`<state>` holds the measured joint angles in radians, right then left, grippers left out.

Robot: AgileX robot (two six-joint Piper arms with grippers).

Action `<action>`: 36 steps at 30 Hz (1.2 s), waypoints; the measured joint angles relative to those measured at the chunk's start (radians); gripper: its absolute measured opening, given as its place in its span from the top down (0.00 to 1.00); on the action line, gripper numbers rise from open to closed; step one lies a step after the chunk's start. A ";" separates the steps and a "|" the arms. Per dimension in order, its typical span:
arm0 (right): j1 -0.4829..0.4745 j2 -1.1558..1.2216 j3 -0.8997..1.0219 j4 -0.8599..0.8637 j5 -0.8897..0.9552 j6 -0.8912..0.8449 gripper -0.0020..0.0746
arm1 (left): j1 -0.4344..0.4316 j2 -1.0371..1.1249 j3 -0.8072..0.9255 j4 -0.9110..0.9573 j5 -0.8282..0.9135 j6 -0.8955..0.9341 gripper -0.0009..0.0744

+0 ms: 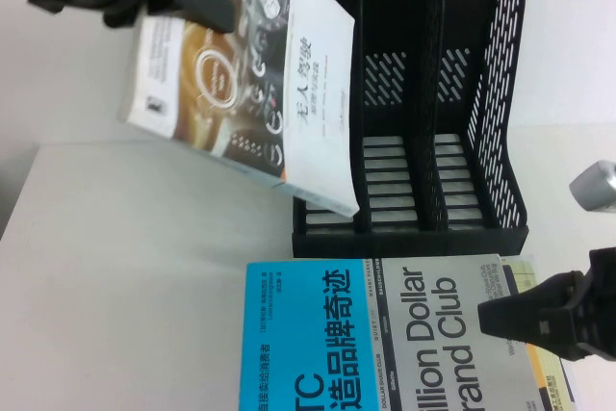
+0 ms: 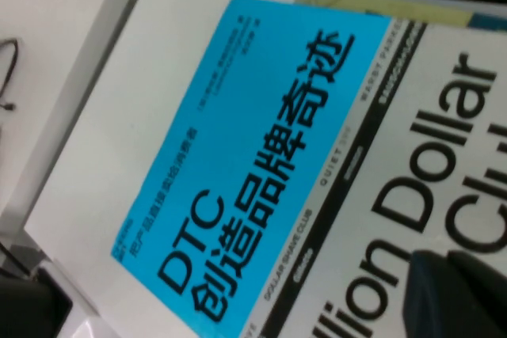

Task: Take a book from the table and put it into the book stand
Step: Place the book on the book shelf

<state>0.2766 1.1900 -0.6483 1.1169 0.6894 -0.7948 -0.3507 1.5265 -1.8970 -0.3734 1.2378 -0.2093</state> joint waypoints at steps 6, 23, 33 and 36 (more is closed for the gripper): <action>0.000 -0.006 0.000 -0.052 0.033 0.038 0.98 | -0.118 0.175 -0.212 0.231 0.029 -0.168 0.85; 0.000 -0.019 0.000 -0.132 0.108 0.080 0.98 | -0.134 0.431 -0.408 0.399 0.029 -0.221 0.85; 0.000 -0.019 0.000 -0.134 0.112 0.084 0.98 | -0.134 0.531 -0.416 0.400 0.029 -0.183 0.85; 0.000 -0.019 0.000 -0.136 0.116 0.084 0.98 | -0.134 0.567 -0.416 0.410 0.029 -0.169 0.85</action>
<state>0.2766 1.1711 -0.6483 0.9806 0.8057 -0.7112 -0.4847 2.0931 -2.3132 0.0370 1.2670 -0.3784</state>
